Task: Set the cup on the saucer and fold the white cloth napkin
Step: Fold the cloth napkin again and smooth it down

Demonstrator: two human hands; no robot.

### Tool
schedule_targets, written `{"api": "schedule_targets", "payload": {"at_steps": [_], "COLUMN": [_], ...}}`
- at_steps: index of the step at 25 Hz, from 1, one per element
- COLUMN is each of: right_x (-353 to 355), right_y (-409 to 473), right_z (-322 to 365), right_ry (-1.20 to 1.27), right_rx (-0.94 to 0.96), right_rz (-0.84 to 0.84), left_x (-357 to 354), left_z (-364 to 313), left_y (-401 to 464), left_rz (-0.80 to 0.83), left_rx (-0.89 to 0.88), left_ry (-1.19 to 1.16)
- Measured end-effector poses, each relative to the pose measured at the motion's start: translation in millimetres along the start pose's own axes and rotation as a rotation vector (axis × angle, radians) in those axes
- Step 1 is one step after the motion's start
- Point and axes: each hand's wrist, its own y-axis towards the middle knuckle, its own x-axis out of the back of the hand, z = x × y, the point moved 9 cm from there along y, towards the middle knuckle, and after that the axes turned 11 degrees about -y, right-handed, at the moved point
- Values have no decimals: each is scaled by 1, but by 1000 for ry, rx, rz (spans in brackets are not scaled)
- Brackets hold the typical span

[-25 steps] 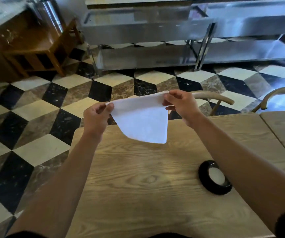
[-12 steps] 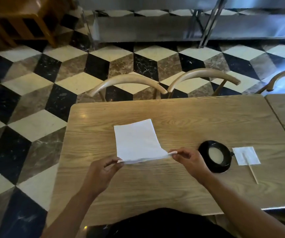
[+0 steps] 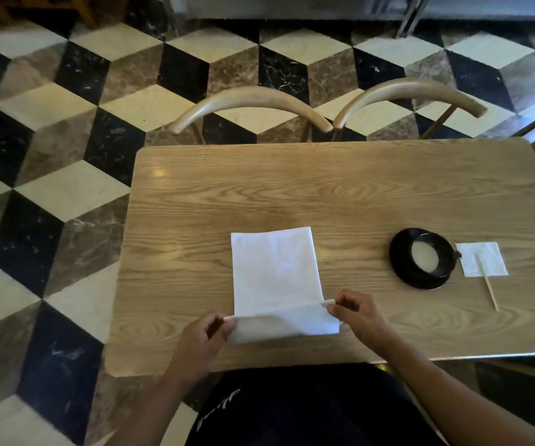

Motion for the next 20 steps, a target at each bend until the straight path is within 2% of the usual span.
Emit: {"api": "schedule_targets", "payload": {"at_steps": [7, 14, 20], "right_x": [1, 4, 1], "right_y": [61, 134, 161], "right_z": [14, 14, 12], "right_ry": [55, 102, 66], "right_rx": [-121, -147, -201], "right_rz": [-97, -153, -172], "left_x": [12, 13, 17], "left_z": [-11, -14, -10], "left_y": [73, 154, 177], "left_rz": [-182, -204, -283], "left_rx": [59, 93, 157], "left_ry": [-91, -129, -100]}}
